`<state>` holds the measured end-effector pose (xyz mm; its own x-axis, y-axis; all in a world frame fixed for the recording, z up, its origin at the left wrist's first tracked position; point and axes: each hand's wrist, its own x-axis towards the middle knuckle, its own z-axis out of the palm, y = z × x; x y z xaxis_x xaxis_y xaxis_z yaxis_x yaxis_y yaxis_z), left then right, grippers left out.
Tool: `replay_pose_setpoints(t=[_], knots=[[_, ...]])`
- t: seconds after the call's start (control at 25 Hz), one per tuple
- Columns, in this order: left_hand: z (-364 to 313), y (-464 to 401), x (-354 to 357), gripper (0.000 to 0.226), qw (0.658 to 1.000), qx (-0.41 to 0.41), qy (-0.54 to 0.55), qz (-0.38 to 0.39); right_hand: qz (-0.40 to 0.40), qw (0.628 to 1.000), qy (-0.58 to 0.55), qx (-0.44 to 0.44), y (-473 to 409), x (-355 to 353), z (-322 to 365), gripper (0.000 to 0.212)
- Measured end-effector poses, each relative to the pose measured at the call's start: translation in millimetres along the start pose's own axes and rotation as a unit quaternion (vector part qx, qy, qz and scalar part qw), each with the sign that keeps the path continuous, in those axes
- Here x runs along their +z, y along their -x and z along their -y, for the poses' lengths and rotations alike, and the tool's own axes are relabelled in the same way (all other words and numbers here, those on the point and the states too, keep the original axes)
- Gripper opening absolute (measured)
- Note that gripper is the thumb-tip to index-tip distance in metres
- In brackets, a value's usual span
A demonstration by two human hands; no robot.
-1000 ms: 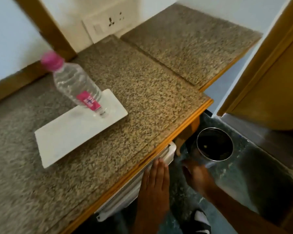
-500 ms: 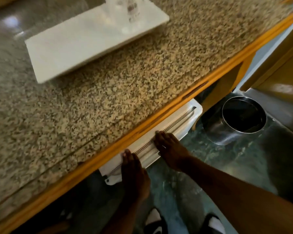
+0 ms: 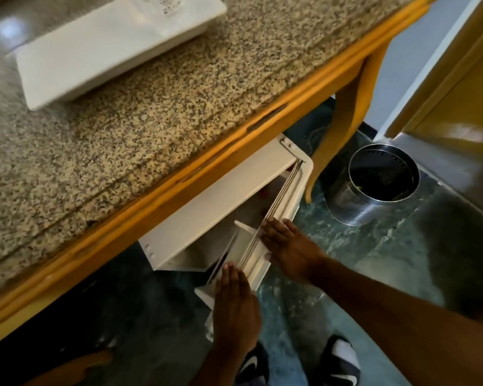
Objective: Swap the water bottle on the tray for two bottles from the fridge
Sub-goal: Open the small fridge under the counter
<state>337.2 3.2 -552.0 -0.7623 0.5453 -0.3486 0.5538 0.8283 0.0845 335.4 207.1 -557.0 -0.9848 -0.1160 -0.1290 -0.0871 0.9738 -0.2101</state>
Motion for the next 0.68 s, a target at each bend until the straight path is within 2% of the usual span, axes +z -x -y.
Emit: replay_pose_setpoints(t=[0.2,0.36,0.52,0.68], knots=[[-38,8,-3,0.058,0.995,0.092,-0.02,-0.029,0.016,0.995,-0.031,0.095,70,12,-10,0.061],[-66,-24,-4,0.057,0.99,0.126,-0.005,-0.068,0.007,0.976,-0.095,0.197,124,19,-30,0.058],[-86,-70,12,0.059,0.993,0.105,-0.025,-0.041,-0.007,0.948,-0.124,0.295,158,16,-61,0.065],[-116,-111,63,0.066,0.974,0.186,-0.117,0.056,-0.039,0.929,-0.078,0.36,168,17,-100,0.069]])
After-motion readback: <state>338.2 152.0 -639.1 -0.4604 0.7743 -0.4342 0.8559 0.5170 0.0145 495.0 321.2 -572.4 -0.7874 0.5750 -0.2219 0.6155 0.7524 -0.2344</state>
